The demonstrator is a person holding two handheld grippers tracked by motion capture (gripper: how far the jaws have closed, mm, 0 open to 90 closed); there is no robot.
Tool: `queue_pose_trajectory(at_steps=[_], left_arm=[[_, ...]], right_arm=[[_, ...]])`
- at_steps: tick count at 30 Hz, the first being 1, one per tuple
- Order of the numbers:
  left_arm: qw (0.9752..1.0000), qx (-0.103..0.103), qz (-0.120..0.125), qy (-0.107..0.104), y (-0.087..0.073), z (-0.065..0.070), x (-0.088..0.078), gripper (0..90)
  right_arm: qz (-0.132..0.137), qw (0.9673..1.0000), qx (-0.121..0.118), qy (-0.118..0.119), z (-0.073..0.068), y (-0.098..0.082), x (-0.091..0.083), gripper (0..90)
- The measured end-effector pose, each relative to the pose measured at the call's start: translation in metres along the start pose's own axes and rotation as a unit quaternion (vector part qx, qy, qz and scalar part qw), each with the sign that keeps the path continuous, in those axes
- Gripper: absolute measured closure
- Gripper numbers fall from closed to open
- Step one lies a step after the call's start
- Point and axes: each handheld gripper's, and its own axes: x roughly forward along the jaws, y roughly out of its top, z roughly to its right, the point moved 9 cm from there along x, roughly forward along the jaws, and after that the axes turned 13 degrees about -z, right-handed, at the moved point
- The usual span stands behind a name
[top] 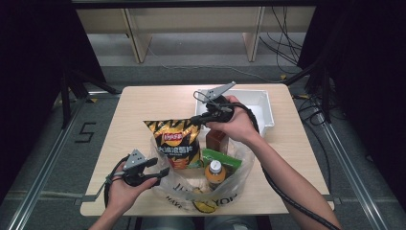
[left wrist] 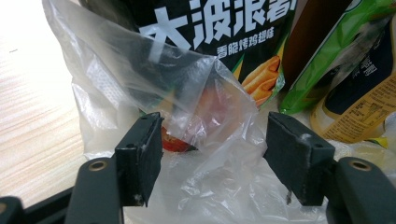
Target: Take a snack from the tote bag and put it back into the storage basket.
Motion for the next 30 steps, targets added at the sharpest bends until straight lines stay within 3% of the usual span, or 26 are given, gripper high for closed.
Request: queue_pose_trajectory(at_steps=[8, 9, 14, 18, 22, 23, 25, 26, 28, 30], left_arm=[[1.0000, -0.003, 0.001, -0.002, 0.000, 0.000, 0.001, 38.1], [1.0000, -0.004, 0.001, -0.002, 0.000, 0.000, 0.001, 38.2], [1.0000, 0.004, -0.001, -0.004, -0.001, -0.001, 0.002, 39.5], [1.0000, 0.000, -0.002, -0.005, -0.001, 0.000, 0.003, 39.8], [1.0000, -0.002, -0.002, -0.009, -0.002, 0.001, 0.003, 39.9], [0.9999, 0.007, -0.003, -0.007, -0.001, 0.000, 0.003, 39.9], [1.0000, -0.001, -0.003, -0.008, -0.002, 0.000, 0.004, 39.9], [1.0000, 0.001, -0.004, -0.008, -0.002, 0.000, 0.004, 39.9], [0.9999, 0.007, -0.001, -0.007, -0.001, 0.000, 0.004, 40.0], [1.0000, 0.000, -0.004, -0.007, -0.002, 0.001, 0.004, 40.0]], right_arm=[[0.027, 0.9994, -0.003, 0.019, -0.010, 0.006, -0.006, 90.0], [0.026, 0.9994, 0.008, 0.023, -0.012, 0.006, -0.007, 90.0], [0.045, 0.9986, -0.001, 0.026, -0.014, 0.011, -0.011, 90.0], [0.050, 0.9983, -0.004, 0.028, -0.017, 0.014, -0.018, 90.0], [0.066, 0.9976, -0.008, 0.019, -0.015, 0.019, -0.024, 90.0], [0.072, 0.9972, -0.003, 0.018, -0.016, 0.020, -0.025, 90.0], [0.077, 0.9968, 0.007, 0.019, -0.017, 0.022, -0.029, 90.0], [0.080, 0.9966, -0.007, 0.019, -0.016, 0.023, -0.030, 90.0], [0.085, 0.9963, -0.006, 0.013, -0.016, 0.024, -0.033, 90.0], [0.100, 0.9949, 0.002, 0.010, -0.016, 0.027, -0.035, 90.0]])
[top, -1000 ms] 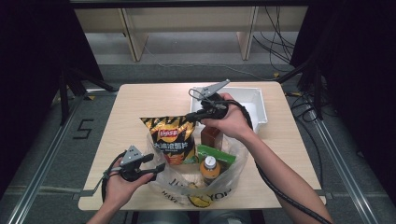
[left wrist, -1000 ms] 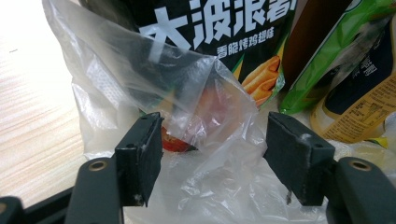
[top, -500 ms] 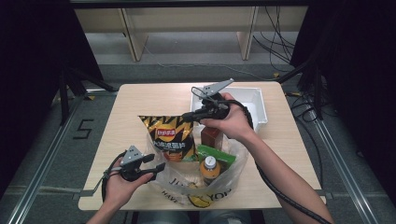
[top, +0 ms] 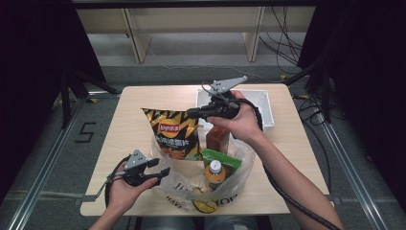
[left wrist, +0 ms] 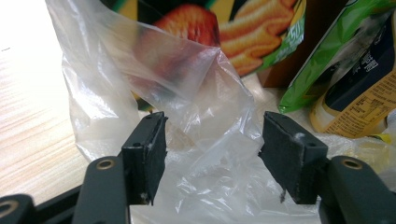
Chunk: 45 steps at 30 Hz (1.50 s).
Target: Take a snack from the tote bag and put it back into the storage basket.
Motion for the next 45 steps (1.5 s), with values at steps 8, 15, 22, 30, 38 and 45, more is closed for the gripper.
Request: queue_pose_trajectory(at_steps=[8, 15, 22, 30, 38, 45], left_arm=[[1.0000, 0.007, 0.001, -0.002, 0.000, 0.000, 0.001, 40.0], [0.9999, 0.010, -0.004, -0.003, -0.001, 0.001, 0.001, 40.0], [1.0000, -0.001, -0.003, -0.004, -0.001, 0.002, 0.003, 40.1], [1.0000, -0.003, -0.003, -0.006, -0.001, 0.002, 0.003, 40.1], [1.0000, -0.001, -0.005, -0.005, -0.002, 0.003, 0.003, 40.1], [0.9999, 0.008, -0.015, -0.001, -0.004, 0.000, 0.004, 40.2]], right_arm=[[0.028, 0.9996, -0.008, -0.004, -0.001, 0.012, -0.011, 90.0], [0.054, 0.9984, -0.011, -0.010, 0.001, 0.023, -0.022, 90.0], [0.073, 0.9972, -0.009, -0.010, 0.000, 0.033, -0.030, 90.0], [0.095, 0.9953, -0.010, -0.018, 0.000, 0.046, -0.042, 90.0], [0.115, 0.9930, -0.003, -0.028, 0.004, 0.056, -0.056, 90.0], [0.135, 0.9900, -0.007, -0.042, 0.009, 0.067, -0.072, 90.0]])
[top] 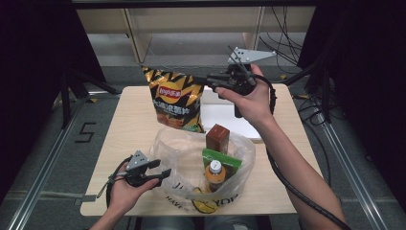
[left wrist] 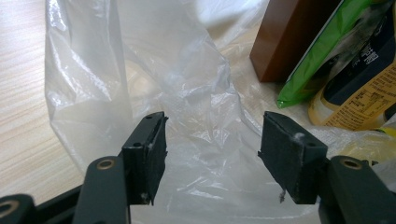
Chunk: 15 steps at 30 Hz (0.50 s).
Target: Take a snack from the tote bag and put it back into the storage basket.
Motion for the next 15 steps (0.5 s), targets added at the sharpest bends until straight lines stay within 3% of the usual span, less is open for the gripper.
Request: queue_pose_trajectory(at_steps=[1, 11, 13, 15], left_arm=[[0.9999, -0.009, 0.009, -0.008, 0.002, 0.003, 0.000, 40.2], [0.9999, -0.006, 0.006, -0.007, 0.001, 0.002, 0.001, 40.2], [1.0000, 0.003, 0.006, -0.002, 0.001, 0.001, 0.000, 40.2], [0.9999, -0.005, 0.006, -0.008, 0.001, 0.002, 0.000, 40.2]], right_arm=[[0.001, 1.0000, 0.007, 0.001, 0.001, 0.001, -0.002, 90.0], [0.017, 0.9990, 0.014, -0.039, 0.029, 0.010, -0.021, 90.0], [0.017, 0.9985, 0.018, -0.048, 0.034, 0.011, -0.026, 90.0], [0.017, 0.9977, 0.023, -0.061, 0.040, 0.011, -0.029, 90.0]])
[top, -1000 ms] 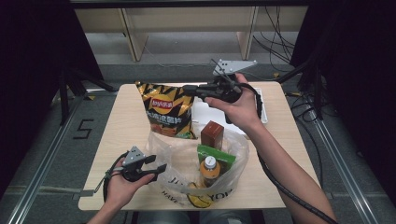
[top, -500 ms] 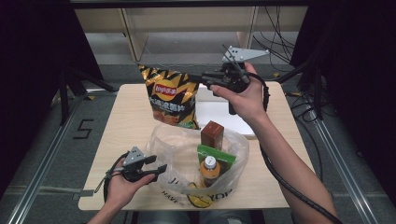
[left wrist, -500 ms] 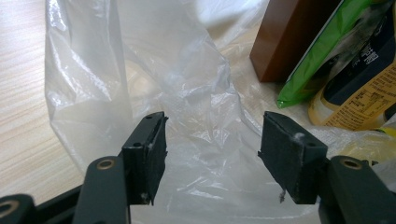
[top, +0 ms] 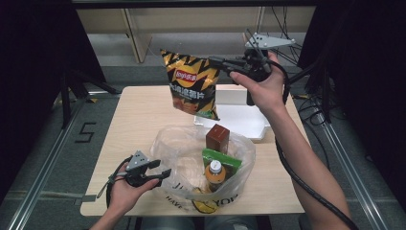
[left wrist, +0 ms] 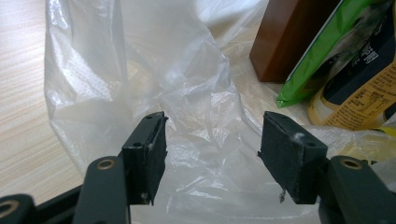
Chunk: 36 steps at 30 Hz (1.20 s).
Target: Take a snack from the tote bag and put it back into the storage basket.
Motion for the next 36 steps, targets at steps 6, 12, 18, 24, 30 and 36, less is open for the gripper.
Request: queue_pose_trajectory(at_steps=[6, 12, 18, 24, 30, 36], left_arm=[[1.0000, -0.003, 0.003, -0.001, 0.000, 0.000, 0.000, 40.2], [1.0000, 0.009, -0.001, 0.001, 0.000, 0.000, 0.000, 40.2], [1.0000, 0.008, 0.001, 0.003, -0.001, 0.000, 0.000, 40.2], [1.0000, 0.009, 0.001, -0.002, -0.001, 0.000, 0.002, 40.2], [1.0000, 0.008, -0.002, -0.001, -0.003, 0.000, 0.003, 40.3], [0.9999, 0.010, -0.004, -0.003, -0.003, 0.002, 0.004, 40.3]], right_arm=[[0.000, 0.9994, 0.008, -0.034, 0.024, -0.001, -0.006, 90.0], [-0.010, 0.9980, 0.019, -0.060, 0.046, -0.009, -0.009, 90.0], [-0.016, 0.9961, 0.031, -0.081, 0.064, -0.016, -0.005, 90.0], [-0.024, 0.9936, 0.041, -0.103, 0.083, -0.026, -0.001, 90.0], [-0.037, 0.9912, 0.059, -0.113, 0.100, -0.041, 0.007, 90.0], [-0.051, 0.9894, 0.075, -0.113, 0.116, -0.057, 0.019, 90.0]])
